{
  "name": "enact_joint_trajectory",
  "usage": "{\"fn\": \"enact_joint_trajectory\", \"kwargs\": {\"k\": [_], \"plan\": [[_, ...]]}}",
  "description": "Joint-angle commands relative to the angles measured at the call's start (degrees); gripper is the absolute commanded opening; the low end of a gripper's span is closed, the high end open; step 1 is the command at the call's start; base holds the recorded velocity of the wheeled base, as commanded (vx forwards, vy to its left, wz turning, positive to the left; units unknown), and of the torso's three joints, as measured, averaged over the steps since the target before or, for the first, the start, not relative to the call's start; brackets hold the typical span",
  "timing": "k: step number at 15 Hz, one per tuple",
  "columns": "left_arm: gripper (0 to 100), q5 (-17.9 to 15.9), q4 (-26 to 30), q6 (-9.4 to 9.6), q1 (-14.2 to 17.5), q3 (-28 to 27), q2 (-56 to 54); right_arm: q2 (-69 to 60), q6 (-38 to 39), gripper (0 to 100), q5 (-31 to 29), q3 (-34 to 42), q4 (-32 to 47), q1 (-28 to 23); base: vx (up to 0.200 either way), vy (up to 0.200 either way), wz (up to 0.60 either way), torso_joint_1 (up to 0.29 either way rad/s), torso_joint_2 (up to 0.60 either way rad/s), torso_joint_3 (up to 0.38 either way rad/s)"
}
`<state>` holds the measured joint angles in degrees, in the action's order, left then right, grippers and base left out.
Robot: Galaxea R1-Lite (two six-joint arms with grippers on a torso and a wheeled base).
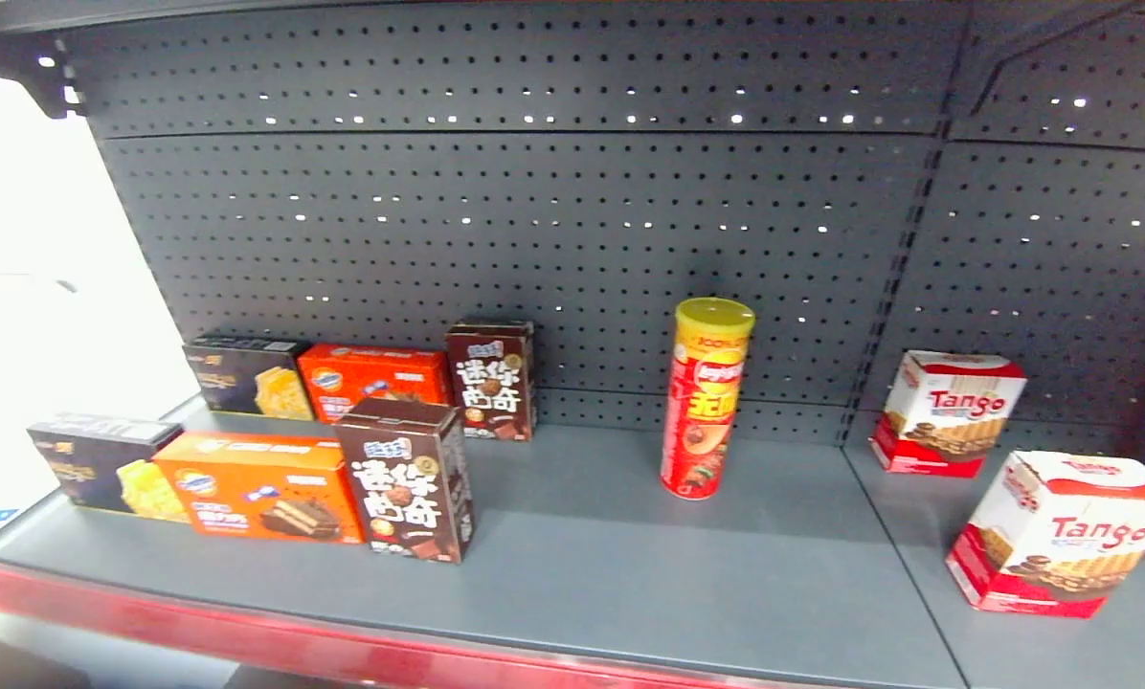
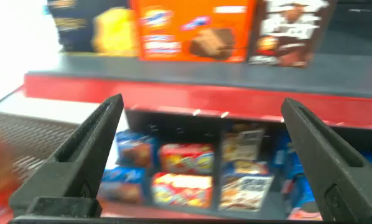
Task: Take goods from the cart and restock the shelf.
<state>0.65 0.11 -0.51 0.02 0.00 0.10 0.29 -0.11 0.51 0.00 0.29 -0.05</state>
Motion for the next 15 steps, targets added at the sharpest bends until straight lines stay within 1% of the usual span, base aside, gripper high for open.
{"fn": "enact_joint_trajectory", "kwargs": {"k": [1, 15], "plan": [[100, 0.1, 0.0, -0.02, 0.1, 0.0, 0.0, 0.0, 0.0, 100, 0.0, 0.0, 0.0, 0.1, 0.0, 0.0, 0.6, 0.002, 0.0, 0.007], [100, 0.3, 0.0, -0.02, 0.1, 0.0, 0.0, 0.0, 0.1, 100, 0.0, 0.0, 0.0, 0.1, 0.0, 0.0, 0.6, 0.001, 0.0, 0.003]]}}
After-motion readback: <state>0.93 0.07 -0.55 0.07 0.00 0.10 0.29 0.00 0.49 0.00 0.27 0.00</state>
